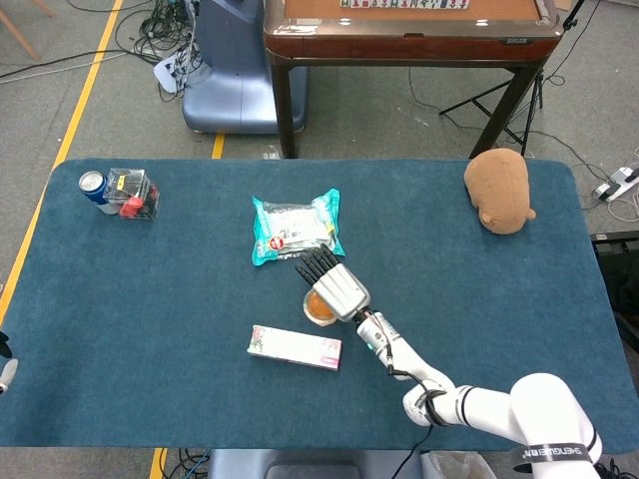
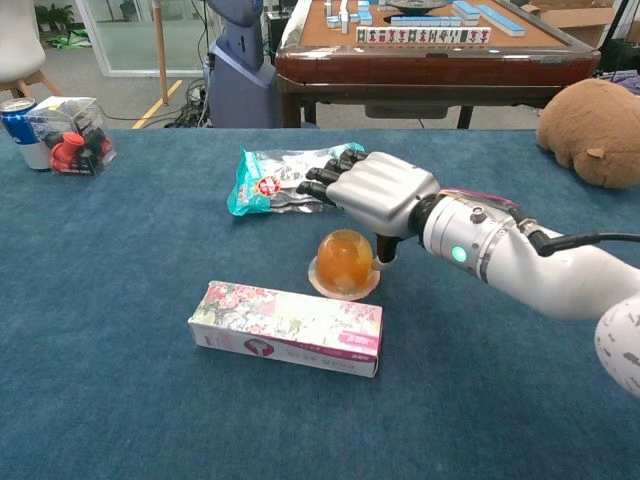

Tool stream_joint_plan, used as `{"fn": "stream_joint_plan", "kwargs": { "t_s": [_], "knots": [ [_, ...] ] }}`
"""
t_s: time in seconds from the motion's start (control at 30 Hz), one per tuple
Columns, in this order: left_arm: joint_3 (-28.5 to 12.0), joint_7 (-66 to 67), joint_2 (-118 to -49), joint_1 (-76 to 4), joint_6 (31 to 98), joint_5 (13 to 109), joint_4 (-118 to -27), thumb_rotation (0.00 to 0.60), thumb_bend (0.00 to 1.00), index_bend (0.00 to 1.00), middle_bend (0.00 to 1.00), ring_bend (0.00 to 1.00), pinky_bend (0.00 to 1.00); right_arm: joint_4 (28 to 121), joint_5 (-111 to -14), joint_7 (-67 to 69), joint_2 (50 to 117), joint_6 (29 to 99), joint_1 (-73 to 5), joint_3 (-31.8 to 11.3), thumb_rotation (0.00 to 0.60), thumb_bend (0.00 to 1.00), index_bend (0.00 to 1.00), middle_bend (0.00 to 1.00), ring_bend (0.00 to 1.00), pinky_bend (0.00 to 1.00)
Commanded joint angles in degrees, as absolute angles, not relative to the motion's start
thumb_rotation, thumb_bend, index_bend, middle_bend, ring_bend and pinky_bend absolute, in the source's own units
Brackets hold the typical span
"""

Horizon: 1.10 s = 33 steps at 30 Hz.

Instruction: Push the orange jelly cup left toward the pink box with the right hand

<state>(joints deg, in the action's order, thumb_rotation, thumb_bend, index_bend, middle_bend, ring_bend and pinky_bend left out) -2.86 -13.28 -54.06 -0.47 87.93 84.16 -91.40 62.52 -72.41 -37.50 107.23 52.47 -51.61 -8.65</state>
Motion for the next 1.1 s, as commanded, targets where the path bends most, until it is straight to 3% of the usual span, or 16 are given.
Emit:
{"fn": "stream_joint_plan", "kwargs": {
  "t_s": [0.03,0.57,0.83,1.1],
  "knots": [
    [-3.0,-13.6,-54.0,-0.4,87.9,83.9,-91.3,0.600,0.31,0.58,0.41,0.38,0.54,60.8,-72.1,-37.3,109.0,52.7,-52.1,-9.4,0.600,0.00,0.00,0.00,0.00,0.00],
    [-3.0,-14.4,-53.9,-0.2,87.7,83.7,-90.6,0.600,0.31,0.58,0.41,0.38,0.54,60.0,-69.7,-38.8,111.7,53.9,-53.3,-12.8,0.600,0.00,0.00,0.00,0.00,0.00],
    [-2.2,-14.3,-54.0,-0.2,88.9,86.6,-91.3,0.600,0.31,0.58,0.46,0.42,0.54,71.8,-70.0,-43.7,103.5,59.8,-49.0,-11.6,0.600,0.00,0.00,0.00,0.00,0.00],
    [-1.6,-10.7,-54.2,0.4,91.9,90.1,-93.4,0.600,0.31,0.62,0.48,0.42,0.54,84.9,-70.5,-43.8,90.9,65.4,-42.8,-9.7,0.600,0.00,0.00,0.00,0.00,0.00]
  ]
}}
